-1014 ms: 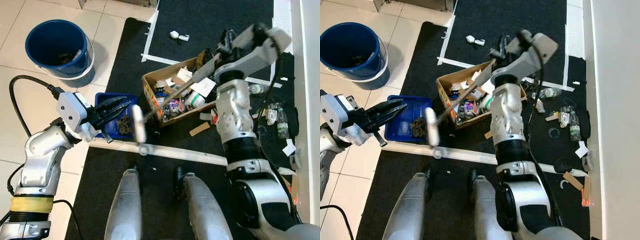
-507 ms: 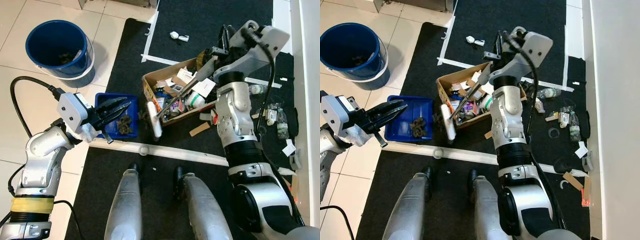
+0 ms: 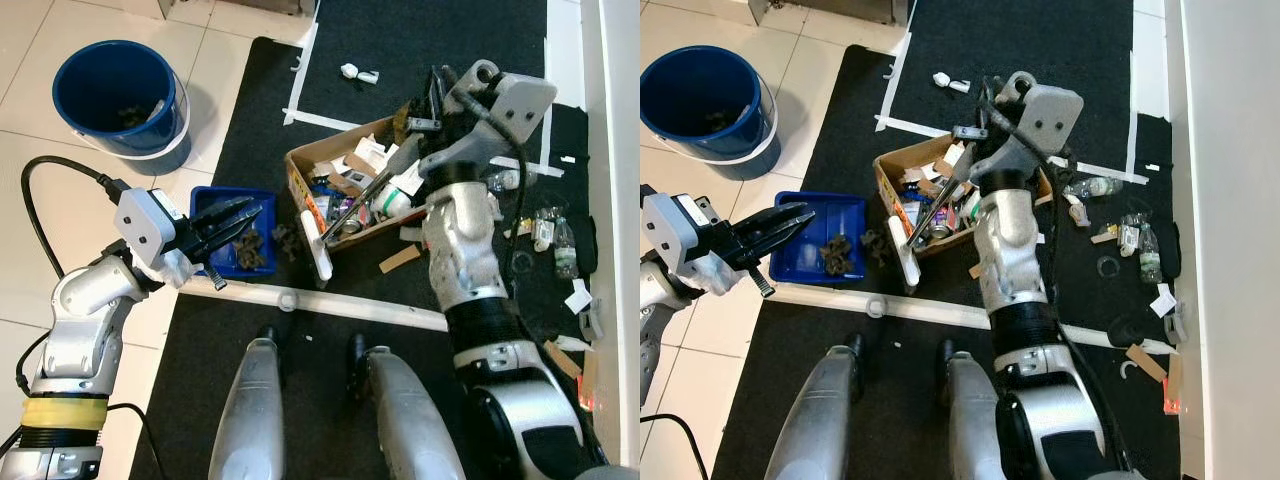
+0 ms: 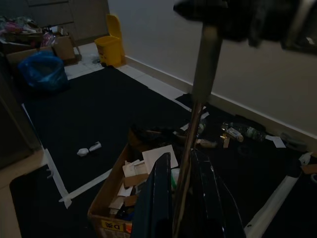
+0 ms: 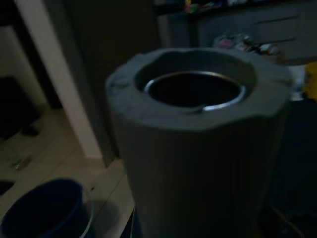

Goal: Sweep floor

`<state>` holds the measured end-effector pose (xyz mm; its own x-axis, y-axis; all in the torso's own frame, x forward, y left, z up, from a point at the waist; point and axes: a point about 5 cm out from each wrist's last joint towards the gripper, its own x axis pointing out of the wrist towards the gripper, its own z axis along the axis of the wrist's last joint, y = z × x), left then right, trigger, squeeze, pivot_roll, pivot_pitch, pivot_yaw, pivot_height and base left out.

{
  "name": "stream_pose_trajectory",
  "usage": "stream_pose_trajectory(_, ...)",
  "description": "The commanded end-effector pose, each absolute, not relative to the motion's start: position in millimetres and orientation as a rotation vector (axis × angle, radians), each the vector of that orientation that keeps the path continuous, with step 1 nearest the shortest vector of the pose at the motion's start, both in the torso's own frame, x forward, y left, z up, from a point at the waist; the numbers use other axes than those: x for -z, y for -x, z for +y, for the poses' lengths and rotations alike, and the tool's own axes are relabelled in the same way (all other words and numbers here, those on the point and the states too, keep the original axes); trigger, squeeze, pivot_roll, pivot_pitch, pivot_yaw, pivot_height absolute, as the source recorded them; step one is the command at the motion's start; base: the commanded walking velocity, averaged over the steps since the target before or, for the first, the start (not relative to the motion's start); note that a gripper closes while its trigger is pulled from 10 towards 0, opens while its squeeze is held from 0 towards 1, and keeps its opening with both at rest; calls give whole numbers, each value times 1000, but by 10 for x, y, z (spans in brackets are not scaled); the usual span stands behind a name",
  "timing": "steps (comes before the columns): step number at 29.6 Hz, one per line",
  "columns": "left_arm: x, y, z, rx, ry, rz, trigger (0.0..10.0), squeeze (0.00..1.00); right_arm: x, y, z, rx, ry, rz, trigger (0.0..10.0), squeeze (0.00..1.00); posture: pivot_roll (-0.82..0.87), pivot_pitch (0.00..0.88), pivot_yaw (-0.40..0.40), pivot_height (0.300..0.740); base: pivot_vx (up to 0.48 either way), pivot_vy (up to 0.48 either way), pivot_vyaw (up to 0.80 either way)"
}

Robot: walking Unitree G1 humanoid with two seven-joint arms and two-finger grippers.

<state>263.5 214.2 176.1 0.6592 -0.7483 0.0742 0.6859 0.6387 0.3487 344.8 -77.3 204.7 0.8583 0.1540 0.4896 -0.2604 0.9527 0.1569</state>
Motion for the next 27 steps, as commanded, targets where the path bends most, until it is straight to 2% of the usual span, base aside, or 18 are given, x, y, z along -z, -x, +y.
stream_pose_trajectory(1,-1539,-2575,1964,905,-186,-158,10000,0,-1978,-3414,-754,-218,-211,-483,10000,0,185,375,-124,740,0,0,0)
stream_pose_trajectory(4,-1544,-2552,1960,904,-183,-158,10000,0,-1816,-3364,-631,-234,-226,-434,10000,0,193,386,-124,740,0,0,0)
stream_pose_trajectory(10,-1538,-2524,1964,902,-178,-153,10000,0,-1742,-3380,-592,-205,-280,-393,10000,0,201,397,-124,740,0,0,0)
stream_pose_trajectory(27,-1521,-2503,1914,910,-162,-152,10000,0,-1856,-3468,-483,-126,-467,-374,10000,0,212,394,-129,740,0,0,0)
